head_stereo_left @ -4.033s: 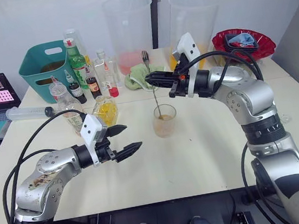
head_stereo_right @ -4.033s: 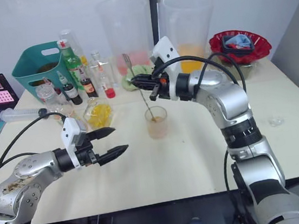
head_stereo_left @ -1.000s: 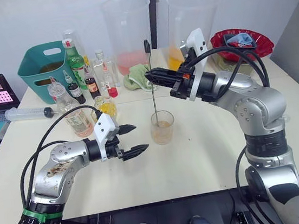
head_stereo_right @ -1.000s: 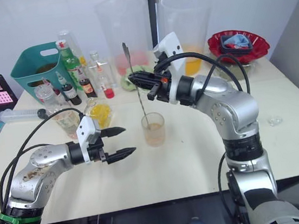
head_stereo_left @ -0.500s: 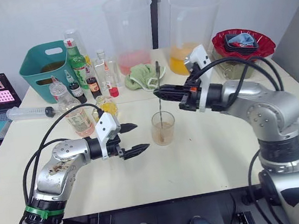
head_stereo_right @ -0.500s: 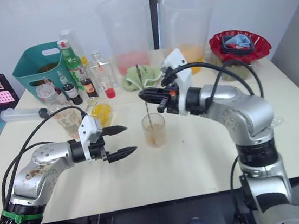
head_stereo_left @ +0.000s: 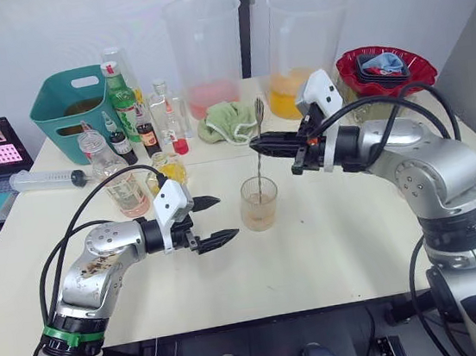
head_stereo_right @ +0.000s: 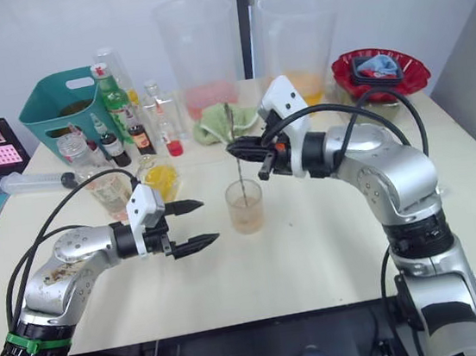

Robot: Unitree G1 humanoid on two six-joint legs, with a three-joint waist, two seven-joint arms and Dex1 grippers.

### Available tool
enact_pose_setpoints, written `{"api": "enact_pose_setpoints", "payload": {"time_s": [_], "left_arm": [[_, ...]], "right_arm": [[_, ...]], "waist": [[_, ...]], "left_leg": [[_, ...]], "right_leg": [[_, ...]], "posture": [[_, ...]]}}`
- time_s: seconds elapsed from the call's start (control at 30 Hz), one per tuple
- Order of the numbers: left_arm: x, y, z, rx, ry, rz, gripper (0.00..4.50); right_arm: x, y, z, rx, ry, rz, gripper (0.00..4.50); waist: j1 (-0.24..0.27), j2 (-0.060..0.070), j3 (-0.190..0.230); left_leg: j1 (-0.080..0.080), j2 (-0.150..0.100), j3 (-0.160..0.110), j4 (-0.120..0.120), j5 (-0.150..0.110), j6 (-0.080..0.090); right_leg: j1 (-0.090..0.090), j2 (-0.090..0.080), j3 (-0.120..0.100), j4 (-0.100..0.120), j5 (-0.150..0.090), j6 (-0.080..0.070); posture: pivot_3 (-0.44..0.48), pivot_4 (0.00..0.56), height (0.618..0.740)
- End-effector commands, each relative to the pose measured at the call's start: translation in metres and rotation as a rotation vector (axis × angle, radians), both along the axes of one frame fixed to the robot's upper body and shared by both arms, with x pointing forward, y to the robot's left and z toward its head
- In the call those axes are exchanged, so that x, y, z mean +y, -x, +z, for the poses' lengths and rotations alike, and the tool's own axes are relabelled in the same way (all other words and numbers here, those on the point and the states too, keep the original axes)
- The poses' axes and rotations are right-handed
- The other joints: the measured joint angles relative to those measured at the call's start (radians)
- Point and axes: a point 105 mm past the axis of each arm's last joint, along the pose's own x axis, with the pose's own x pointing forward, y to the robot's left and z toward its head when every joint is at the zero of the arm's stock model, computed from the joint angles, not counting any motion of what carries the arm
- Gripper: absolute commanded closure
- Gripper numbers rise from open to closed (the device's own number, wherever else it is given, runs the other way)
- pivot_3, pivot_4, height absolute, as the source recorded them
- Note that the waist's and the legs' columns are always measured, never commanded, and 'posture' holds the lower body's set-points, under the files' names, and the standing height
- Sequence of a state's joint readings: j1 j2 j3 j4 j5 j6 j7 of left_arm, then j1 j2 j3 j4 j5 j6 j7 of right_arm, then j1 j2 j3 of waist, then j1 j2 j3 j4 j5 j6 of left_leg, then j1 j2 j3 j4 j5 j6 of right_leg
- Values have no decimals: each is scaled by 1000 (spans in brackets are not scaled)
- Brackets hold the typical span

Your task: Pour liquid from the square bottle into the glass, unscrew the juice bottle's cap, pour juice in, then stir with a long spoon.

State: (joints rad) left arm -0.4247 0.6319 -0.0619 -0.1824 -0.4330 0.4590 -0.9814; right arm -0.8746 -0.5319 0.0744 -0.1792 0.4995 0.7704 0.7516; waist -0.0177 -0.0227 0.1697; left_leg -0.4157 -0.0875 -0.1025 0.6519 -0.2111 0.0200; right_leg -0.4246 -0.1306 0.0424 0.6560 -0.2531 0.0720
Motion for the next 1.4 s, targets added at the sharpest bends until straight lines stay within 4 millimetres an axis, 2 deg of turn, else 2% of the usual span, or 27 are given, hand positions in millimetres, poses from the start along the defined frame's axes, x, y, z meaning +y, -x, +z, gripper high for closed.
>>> {"api": "enact_pose_setpoints", "payload": {"time_s": [0.03, 0.17, 0.27, 0.6, 0.77, 0.87, 1.07, 1.2, 1.4], "left_arm": [[0, 3, 11, -47, 1, -5, 20], [-1, 2, 13, -49, 0, -4, 20], [-2, 2, 13, -49, 0, -4, 20], [-5, 0, 12, -48, 1, -12, 20], [-6, 0, 11, -49, 0, -16, 20], [-6, 0, 12, -51, -1, -16, 20], [-4, -1, 11, -52, -5, -12, 20], [-4, -1, 11, -52, -4, -11, 20], [-4, 0, 10, -54, -2, -12, 20]], "right_arm": [[2, -5, 19, -107, -54, -35, 4500], [17, -2, 13, -61, -108, 18, 4500], [21, 3, 11, -45, -109, 45, 4500], [3, 21, 11, 25, -1, 103, 4500], [-12, 11, 9, -12, 71, 35, 4500], [-14, 9, 9, -25, 81, 24, 4500], [-12, 3, 14, -43, 34, 13, 4500], [-6, -4, 25, -97, -65, -9, 4500], [6, 2, 29, -87, -113, 49, 4500]], "waist": [[0, 0, 0], [-1, 0, 0], [-1, 0, 0], [1, 0, 0], [2, 0, 0], [2, 0, 0], [2, 0, 0], [0, 0, 0], [1, 0, 0]], "left_leg": [[0, 0, 0, 0, 0, 0], [0, 0, 0, 0, 0, 0], [0, 0, 0, 0, 0, 0], [0, 0, 0, 0, 0, 0], [0, 0, 0, 0, 0, 0], [0, 0, 0, 1, 0, 0], [0, 0, 0, 1, 0, 0], [0, 0, 0, 0, 0, 0], [0, 0, 0, 1, 0, 0]], "right_leg": [[0, 0, 0, 0, 0, 0], [0, 0, 0, 0, 0, 0], [0, 0, 0, 1, 0, 0], [0, 0, 0, 0, 0, 0], [0, 0, 0, 0, 0, 0], [0, 0, 0, 0, 0, 0], [0, 0, 0, 0, 0, 0], [0, 0, 0, 0, 0, 0], [0, 0, 0, 0, 0, 0]], "posture": [[0, 150, 740], [0, 150, 740], [0, 150, 740], [0, 150, 740], [0, 150, 740], [0, 150, 740], [0, 150, 740], [0, 150, 740], [0, 150, 740]]}}
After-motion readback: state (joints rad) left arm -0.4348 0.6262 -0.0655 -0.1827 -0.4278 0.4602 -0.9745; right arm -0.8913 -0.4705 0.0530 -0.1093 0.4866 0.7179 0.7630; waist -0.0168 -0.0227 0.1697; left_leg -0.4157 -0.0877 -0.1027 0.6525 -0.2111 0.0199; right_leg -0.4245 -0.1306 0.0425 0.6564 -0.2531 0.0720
